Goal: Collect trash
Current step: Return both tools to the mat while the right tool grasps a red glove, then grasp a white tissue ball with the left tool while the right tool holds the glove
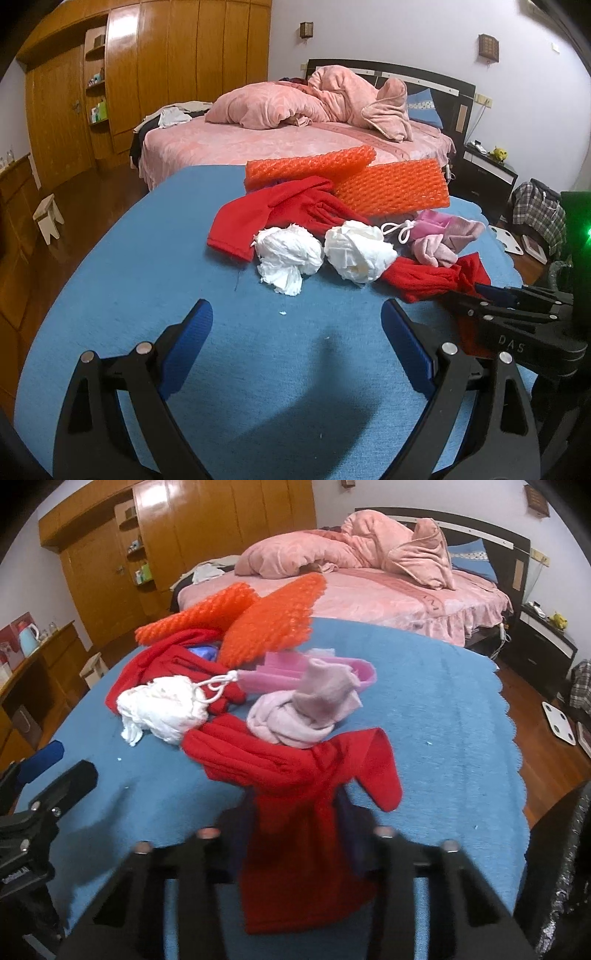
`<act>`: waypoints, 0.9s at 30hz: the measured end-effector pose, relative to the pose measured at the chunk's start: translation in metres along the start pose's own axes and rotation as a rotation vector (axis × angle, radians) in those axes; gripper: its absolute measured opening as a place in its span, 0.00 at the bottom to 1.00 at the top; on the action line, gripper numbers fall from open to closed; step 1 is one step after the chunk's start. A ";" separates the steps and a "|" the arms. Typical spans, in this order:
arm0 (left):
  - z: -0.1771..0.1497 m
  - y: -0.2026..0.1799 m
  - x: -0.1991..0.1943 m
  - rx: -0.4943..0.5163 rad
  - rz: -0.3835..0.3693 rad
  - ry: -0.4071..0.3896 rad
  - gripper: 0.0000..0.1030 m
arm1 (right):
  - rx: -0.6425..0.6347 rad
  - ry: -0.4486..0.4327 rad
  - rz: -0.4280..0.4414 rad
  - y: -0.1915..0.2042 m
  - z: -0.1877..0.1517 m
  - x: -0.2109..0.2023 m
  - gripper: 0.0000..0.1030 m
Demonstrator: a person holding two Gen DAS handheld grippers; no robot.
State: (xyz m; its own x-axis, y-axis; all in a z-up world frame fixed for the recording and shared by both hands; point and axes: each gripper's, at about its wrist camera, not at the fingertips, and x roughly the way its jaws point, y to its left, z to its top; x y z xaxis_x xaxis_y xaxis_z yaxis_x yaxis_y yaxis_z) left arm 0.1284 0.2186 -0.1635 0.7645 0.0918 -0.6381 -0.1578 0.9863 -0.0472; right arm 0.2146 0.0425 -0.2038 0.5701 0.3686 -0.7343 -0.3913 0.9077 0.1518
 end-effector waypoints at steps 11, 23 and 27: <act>0.000 -0.001 0.003 0.009 0.003 0.003 0.87 | 0.032 -0.066 0.049 -0.005 -0.004 -0.022 0.10; 0.021 -0.025 0.021 0.007 -0.048 -0.007 0.78 | 0.088 -0.104 -0.012 -0.035 0.002 -0.034 0.10; 0.028 -0.033 0.040 0.008 -0.063 0.032 0.68 | 0.089 -0.105 -0.011 -0.034 0.001 -0.035 0.10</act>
State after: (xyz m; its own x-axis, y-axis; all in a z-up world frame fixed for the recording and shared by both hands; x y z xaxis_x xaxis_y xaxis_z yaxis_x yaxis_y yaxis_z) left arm 0.1812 0.1930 -0.1661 0.7525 0.0252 -0.6581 -0.1046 0.9911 -0.0817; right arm 0.2087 -0.0012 -0.1832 0.6481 0.3737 -0.6636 -0.3215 0.9241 0.2063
